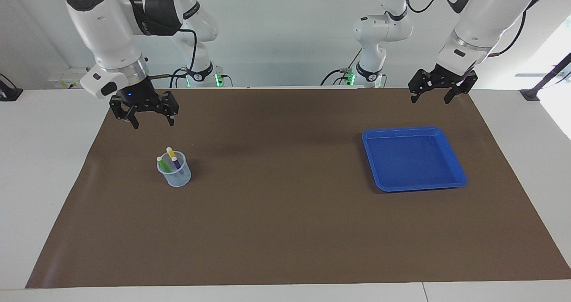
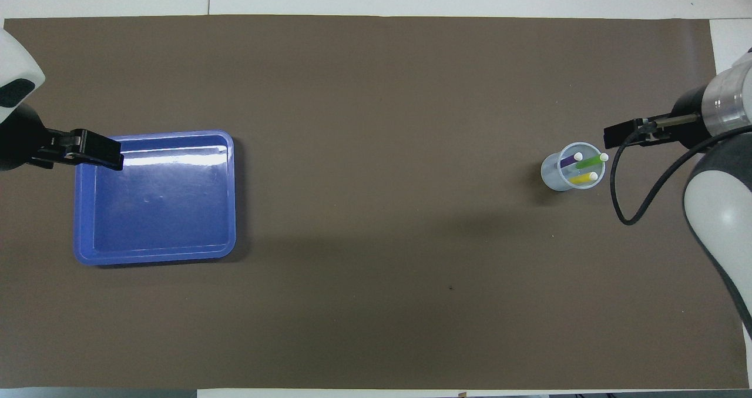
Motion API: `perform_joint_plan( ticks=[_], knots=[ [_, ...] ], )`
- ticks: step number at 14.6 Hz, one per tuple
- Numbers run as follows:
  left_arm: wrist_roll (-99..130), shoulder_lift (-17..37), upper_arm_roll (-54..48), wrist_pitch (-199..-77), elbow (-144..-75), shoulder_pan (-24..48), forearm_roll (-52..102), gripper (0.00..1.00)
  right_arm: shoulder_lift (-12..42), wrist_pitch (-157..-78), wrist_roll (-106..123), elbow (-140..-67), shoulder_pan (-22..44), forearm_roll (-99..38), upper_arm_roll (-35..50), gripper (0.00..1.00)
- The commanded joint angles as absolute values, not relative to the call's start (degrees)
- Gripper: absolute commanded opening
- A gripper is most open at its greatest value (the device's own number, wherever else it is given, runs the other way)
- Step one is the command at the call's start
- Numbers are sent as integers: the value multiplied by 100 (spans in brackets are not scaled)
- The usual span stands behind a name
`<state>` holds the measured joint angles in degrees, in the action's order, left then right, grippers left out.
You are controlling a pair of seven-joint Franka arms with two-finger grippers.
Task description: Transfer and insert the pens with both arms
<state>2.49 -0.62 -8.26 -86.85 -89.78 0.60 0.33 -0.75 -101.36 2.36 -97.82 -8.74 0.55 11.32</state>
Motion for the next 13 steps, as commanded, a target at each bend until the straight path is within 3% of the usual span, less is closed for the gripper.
perform_joint_plan(
  ticks=[1, 6, 13],
  knots=[
    [229, -141, -791, -8719, -9088, 70, 9, 100, -123, -9871, 114, -9554, -932, 149, 1178, 100],
    [229, -141, -791, -8719, -9088, 70, 9, 100, -62, -9310, 114, -9081, -905, 149, 1178, 100],
    [229, -141, -791, -8719, -9088, 70, 9, 100, -44, -8842, 44, -8763, -44, 167, 308, 100]
  ],
)
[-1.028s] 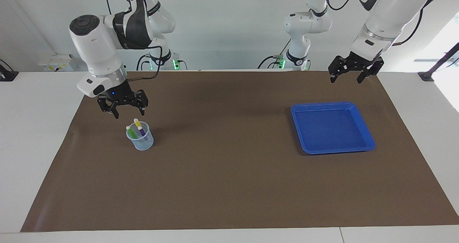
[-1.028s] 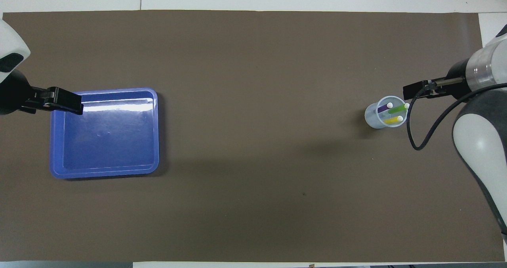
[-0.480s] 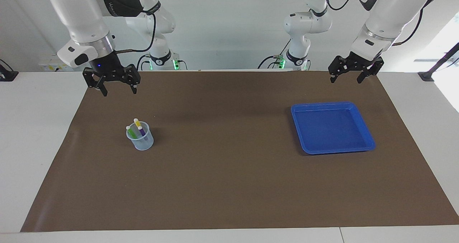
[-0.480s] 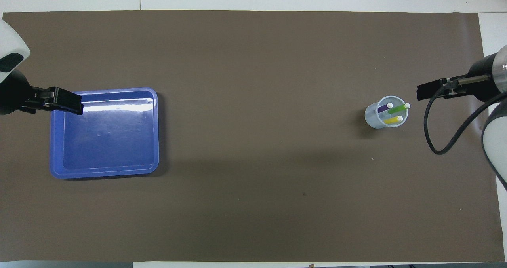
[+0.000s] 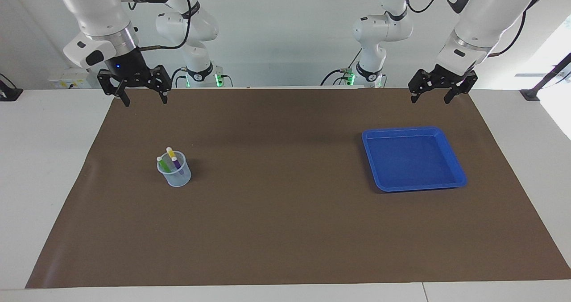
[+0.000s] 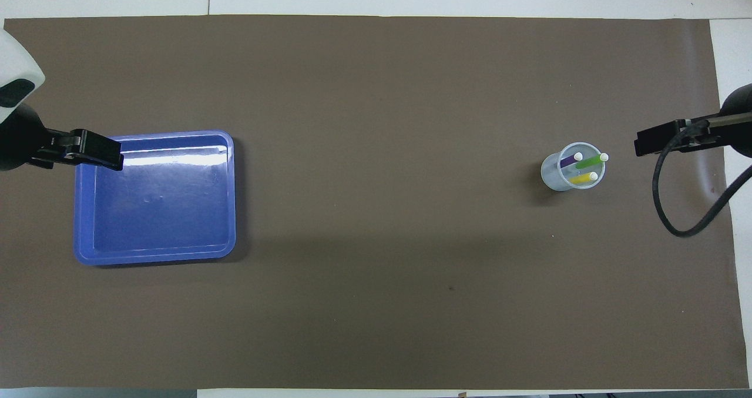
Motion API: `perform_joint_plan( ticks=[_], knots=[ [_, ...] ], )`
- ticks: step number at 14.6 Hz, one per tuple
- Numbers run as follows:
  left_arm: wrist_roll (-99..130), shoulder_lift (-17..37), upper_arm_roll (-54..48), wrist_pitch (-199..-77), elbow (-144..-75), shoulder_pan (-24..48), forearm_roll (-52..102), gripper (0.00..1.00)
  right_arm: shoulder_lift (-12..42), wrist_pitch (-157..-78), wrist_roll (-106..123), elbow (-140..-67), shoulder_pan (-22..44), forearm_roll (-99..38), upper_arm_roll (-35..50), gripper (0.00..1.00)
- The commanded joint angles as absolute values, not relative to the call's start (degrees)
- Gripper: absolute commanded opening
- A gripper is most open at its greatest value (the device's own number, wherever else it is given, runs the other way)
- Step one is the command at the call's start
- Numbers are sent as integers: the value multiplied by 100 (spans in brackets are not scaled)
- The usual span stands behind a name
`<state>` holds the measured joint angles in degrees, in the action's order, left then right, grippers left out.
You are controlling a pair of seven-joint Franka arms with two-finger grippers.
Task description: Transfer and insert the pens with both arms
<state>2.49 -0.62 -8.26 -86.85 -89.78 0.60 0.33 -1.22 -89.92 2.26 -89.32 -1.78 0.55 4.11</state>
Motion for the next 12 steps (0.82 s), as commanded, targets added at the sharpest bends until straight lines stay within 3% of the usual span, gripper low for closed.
perform_joint_plan(
  ticks=[1, 12],
  knots=[
    [229, -141, -791, -8719, -9088, 70, 9, 100, -61, -8763, -87, -8763, 0, 176, 282, 100],
    [229, -141, -791, -8719, -9088, 70, 9, 100, -202, -8613, -229, -8956, 62, 132, 273, 100]
  ],
)
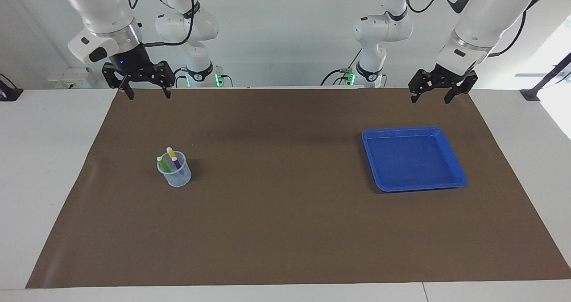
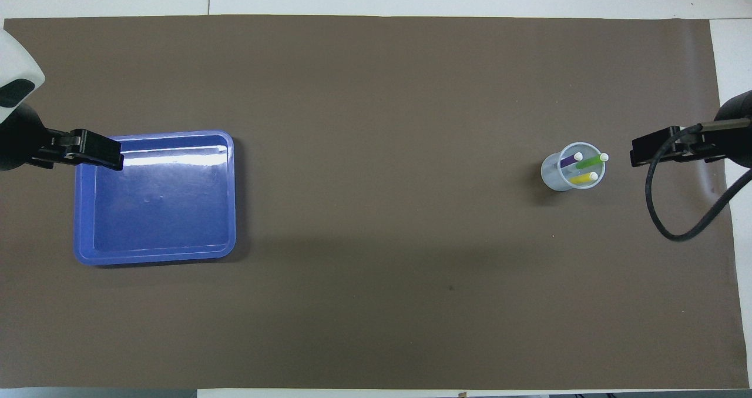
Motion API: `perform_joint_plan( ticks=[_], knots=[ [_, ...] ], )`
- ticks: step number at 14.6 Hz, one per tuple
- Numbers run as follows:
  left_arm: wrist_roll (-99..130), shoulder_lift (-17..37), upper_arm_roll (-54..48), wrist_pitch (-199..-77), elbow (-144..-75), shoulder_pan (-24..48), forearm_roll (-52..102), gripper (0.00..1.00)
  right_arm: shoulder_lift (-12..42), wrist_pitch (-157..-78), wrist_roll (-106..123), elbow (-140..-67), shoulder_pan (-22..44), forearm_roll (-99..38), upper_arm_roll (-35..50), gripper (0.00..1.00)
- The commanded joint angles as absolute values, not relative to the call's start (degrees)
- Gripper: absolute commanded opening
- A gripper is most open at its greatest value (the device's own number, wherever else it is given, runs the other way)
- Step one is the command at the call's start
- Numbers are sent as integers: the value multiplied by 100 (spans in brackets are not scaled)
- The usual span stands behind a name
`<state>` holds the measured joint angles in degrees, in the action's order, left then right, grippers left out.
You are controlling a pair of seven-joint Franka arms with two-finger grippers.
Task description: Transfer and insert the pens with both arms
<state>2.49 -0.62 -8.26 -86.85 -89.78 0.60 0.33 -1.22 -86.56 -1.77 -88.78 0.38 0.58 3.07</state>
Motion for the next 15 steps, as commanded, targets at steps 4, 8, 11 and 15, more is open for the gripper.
perform_joint_plan(
  ticks=[4, 8, 11, 15],
  knots=[
    [229, -141, -791, -8727, -9088, 70, 9, 100, -237, -8622, -220, -9061, 70, 105, 185, 100],
    [220, -141, -791, -8719, -9088, 70, 9, 100, -255, -8631, -202, -9097, 88, 105, 123, 100],
    [220, -149, -791, -8719, -9088, 70, 9, 100, -290, -8640, -211, -9141, 88, 105, 114, 100],
    [220, -149, -791, -8719, -9088, 70, 9, 100, -299, -8640, -202, -9202, 97, 105, 114, 100]
  ],
)
